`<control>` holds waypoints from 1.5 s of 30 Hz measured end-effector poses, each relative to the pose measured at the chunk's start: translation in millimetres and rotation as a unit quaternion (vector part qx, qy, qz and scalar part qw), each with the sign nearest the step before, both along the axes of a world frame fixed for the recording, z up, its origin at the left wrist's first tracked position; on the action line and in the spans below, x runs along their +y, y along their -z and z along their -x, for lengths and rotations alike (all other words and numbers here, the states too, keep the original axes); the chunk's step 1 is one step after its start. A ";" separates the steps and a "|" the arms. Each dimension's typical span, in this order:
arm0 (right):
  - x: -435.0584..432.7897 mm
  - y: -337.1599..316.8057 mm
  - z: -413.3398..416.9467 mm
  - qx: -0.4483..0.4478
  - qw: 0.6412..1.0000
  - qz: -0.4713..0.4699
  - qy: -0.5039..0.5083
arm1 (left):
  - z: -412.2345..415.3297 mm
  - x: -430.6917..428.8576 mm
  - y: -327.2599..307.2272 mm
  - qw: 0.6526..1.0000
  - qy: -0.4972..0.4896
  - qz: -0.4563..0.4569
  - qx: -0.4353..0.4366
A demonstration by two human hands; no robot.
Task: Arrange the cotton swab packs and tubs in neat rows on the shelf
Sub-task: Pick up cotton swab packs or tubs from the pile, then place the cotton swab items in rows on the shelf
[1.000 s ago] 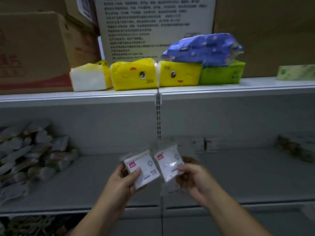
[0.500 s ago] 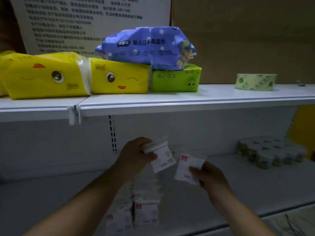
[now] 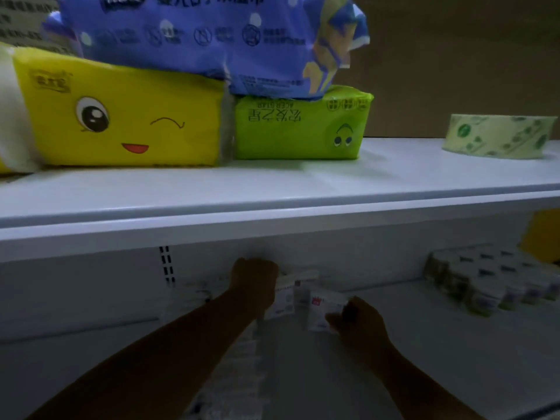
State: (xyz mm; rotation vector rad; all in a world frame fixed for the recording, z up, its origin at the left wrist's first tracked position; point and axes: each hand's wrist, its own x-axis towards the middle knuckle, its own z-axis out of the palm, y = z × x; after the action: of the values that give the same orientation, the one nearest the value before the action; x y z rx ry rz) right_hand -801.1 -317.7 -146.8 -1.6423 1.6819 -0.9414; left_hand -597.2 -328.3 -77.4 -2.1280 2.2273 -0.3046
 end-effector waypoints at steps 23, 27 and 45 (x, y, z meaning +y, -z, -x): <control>-1.6 -10.5 -55.1 -0.085 0.970 0.130 -0.186 | -36.9 110.7 -29.3 0.980 -0.151 0.078 0.104; 48.0 -52.9 -88.4 -0.045 0.869 0.379 -0.316 | -85.5 173.9 -45.8 0.967 -0.219 0.036 0.122; 268.4 -74.3 -355.6 0.348 0.700 0.185 -0.596 | -279.0 511.4 -5.5 0.890 -0.401 -0.067 0.204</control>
State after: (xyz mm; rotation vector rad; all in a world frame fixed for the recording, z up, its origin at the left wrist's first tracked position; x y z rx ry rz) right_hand -445.5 -49.3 -72.5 -2.9493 0.3382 0.0856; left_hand -318.2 183.1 -71.9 -2.9646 1.2122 0.3566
